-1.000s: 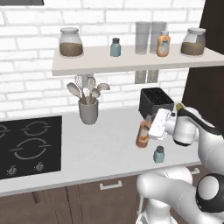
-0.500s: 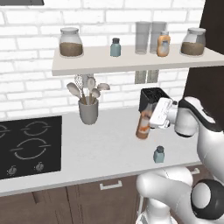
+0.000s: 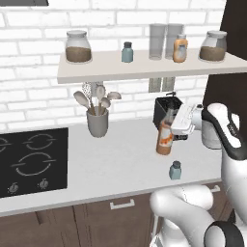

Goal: Put the shaker and condiment bottle from the counter next to their counterparts in the cabinet.

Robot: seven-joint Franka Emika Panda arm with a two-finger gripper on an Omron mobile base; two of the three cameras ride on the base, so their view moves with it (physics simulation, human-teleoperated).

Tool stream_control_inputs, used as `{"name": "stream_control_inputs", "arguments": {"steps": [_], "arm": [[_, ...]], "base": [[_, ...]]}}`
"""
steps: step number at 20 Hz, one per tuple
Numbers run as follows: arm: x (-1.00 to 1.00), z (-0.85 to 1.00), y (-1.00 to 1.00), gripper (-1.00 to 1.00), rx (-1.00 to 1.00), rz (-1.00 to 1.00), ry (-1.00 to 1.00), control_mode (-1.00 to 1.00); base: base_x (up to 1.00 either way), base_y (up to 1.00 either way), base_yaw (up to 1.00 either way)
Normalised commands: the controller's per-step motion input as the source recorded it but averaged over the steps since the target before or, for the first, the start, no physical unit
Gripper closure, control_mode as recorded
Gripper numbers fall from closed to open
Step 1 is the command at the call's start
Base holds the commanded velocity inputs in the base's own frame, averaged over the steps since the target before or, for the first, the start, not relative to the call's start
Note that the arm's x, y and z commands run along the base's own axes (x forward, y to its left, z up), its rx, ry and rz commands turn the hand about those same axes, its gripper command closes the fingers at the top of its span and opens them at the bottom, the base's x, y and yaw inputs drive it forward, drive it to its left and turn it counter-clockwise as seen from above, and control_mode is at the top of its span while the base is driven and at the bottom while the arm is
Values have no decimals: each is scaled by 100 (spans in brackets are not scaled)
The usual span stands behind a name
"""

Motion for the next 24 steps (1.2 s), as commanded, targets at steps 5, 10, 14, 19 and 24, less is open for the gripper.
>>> {"name": "stream_control_inputs", "arguments": {"steps": [5, 10, 14, 19, 24], "arm": [[-44, 43, -1, 100, 0, 0, 0, -100], [-52, 41, -3, 100, 0, -1, 0, -100], [-42, 54, -8, 100, 0, -5, 0, -100], [-29, 72, -7, 100, 0, -5, 0, -100], [-25, 76, -14, 100, 0, -4, 0, -100]], "base": [[0, 0, 0], [0, 0, 0], [0, 0, 0], [0, 0, 0], [0, 0, 0]]}}
